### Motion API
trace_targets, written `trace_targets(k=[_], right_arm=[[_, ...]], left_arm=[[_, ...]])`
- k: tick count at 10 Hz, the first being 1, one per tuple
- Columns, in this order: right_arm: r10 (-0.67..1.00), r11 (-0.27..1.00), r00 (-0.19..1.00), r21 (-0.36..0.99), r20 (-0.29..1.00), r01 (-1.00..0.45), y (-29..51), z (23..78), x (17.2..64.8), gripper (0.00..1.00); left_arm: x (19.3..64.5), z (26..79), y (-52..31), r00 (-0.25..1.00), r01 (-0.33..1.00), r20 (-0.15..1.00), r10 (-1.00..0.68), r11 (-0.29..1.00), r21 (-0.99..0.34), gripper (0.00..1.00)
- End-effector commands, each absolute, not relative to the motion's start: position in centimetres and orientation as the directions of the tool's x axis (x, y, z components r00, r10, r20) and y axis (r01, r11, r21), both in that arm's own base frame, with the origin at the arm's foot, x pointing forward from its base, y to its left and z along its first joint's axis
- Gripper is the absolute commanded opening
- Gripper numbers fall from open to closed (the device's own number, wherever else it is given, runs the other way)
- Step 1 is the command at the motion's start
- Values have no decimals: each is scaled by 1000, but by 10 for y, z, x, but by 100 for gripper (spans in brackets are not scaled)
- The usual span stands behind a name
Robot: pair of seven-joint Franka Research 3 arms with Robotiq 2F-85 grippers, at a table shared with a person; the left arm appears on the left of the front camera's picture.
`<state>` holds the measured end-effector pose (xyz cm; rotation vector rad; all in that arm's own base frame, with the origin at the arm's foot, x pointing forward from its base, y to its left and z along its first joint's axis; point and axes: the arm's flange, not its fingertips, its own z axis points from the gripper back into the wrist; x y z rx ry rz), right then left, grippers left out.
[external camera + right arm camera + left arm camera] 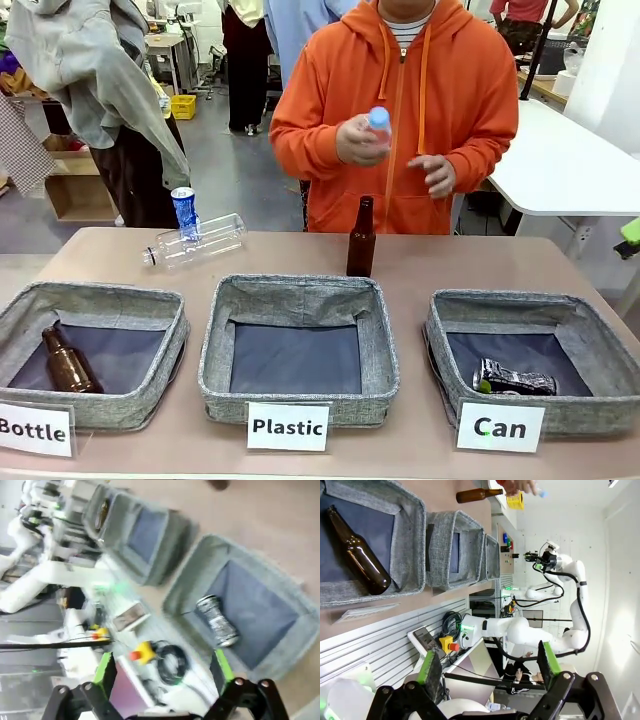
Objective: Sort the can waste into the basket.
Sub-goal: Pick up the can waste from the table and place it in the right Fabric basket.
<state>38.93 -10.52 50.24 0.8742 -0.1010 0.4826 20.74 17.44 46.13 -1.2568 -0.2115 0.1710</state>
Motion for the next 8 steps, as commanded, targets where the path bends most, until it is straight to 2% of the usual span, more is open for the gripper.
trace_targets(k=[1, 3, 4, 5, 8], right_arm=[[58, 126, 971, 966, -232, 224, -126, 500, 412, 100], [146, -32, 960, 969, -237, 244, -147, 487, 417, 100], [116, -78, 970, 972, -211, 221, -151, 482, 416, 100], [314, 265, 948, 954, 51, -139, -132, 474, 402, 100], [314, 265, 948, 954, 51, -139, -132, 474, 402, 100]], left_arm=[[205, 463, 175, 968, -18, 57, 245, 294, -956, 100], [205, 463, 175, 968, -18, 57, 245, 294, -956, 100], [205, 463, 175, 968, -18, 57, 245, 294, -956, 100], [205, 463, 175, 968, -18, 57, 245, 294, -956, 100], [205, 463, 175, 968, -18, 57, 245, 294, -956, 100]])
